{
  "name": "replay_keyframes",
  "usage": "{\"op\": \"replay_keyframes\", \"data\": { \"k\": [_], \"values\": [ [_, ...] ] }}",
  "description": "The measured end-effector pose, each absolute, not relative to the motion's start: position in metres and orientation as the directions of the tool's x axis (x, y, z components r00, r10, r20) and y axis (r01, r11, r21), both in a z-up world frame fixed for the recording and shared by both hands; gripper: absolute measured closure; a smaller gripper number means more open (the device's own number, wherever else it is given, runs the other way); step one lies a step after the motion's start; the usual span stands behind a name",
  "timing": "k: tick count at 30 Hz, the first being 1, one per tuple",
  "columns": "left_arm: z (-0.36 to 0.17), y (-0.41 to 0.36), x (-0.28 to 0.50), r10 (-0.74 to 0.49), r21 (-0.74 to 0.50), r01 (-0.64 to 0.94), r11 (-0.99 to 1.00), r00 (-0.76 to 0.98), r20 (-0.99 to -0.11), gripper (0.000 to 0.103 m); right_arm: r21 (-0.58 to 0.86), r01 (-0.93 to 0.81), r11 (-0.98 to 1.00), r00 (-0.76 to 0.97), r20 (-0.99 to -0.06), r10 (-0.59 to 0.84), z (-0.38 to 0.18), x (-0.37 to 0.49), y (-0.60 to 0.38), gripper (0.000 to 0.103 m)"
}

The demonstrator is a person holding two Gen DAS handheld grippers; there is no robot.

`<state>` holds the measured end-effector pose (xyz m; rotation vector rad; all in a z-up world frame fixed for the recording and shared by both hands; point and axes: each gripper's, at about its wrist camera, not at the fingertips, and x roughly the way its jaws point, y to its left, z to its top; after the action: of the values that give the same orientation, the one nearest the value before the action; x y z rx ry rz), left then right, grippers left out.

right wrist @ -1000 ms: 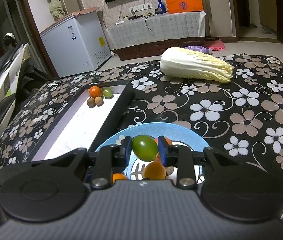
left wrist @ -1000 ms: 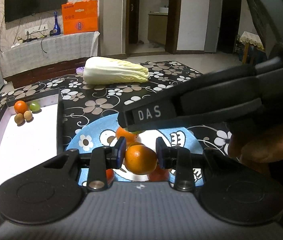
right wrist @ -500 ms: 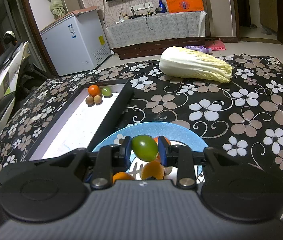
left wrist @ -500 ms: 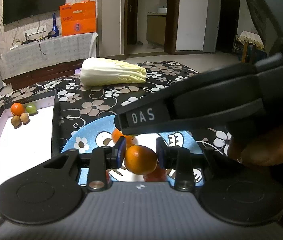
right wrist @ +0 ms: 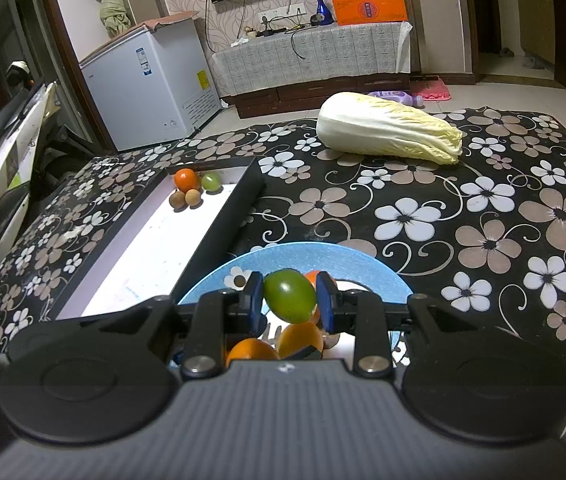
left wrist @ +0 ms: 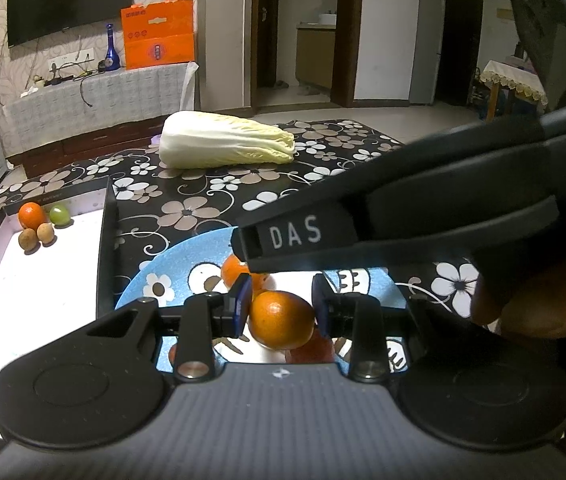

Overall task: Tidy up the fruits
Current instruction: 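Lower the mandarin onto the blue plate and open the left gripper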

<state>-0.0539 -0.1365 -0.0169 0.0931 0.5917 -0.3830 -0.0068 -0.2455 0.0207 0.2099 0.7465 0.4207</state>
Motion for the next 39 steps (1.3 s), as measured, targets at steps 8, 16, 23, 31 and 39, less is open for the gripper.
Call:
{"op": "replay_keyframes", "data": {
  "k": [8,16,23,31,39],
  "values": [
    [-0.02,-0.138,-0.05,-0.318,-0.02,0.373,0.928,0.762,-0.565,0.065,0.332,-0.295,0.896,0.657,-0.611,0.442,0.02,-0.007,-0.246,0.071],
    [-0.021,-0.139,-0.05,-0.308,-0.009,0.367,0.93,0.766,-0.564,0.065,0.331,-0.295,0.896,0.656,-0.612,0.442,0.021,-0.007,-0.246,0.071],
    [-0.02,-0.138,-0.049,-0.304,-0.007,0.362,0.932,0.773,-0.557,0.065,0.331,-0.295,0.896,0.656,-0.612,0.442,0.021,-0.007,-0.246,0.071],
    [-0.02,-0.138,-0.052,-0.314,0.012,0.383,0.924,0.775,-0.548,0.064,0.332,-0.295,0.896,0.656,-0.611,0.442,0.021,-0.007,-0.246,0.071],
    [-0.015,-0.134,-0.063,-0.358,0.021,0.435,0.9,0.766,-0.535,0.064,0.332,-0.284,0.899,0.653,-0.62,0.435,0.016,-0.005,-0.251,0.071]
  ]
}}
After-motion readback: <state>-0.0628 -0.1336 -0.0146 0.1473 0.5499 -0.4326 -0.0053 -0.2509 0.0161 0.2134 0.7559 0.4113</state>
